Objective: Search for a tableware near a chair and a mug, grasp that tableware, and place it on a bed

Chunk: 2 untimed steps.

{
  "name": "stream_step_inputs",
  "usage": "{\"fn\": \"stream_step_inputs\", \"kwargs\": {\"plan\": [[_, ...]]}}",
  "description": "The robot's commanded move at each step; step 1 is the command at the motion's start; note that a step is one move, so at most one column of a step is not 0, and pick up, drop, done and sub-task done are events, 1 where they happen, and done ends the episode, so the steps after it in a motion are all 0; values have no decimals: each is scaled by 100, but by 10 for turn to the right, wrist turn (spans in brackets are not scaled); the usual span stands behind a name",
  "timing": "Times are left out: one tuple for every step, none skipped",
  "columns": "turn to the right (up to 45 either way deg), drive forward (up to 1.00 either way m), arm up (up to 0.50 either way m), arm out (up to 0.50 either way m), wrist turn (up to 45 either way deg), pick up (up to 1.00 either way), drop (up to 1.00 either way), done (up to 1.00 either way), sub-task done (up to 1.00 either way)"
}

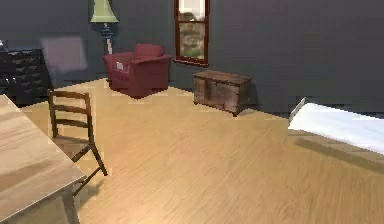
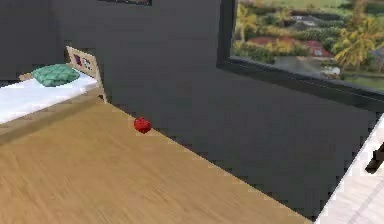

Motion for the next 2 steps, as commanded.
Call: {"fn": "stream_step_inputs", "kwargs": {"plan": [[0, 100, 0, 0, 0, 0, 0, 0, 0], [-300, 0, 0, 0, 0, 0, 0, 0, 0]]}}
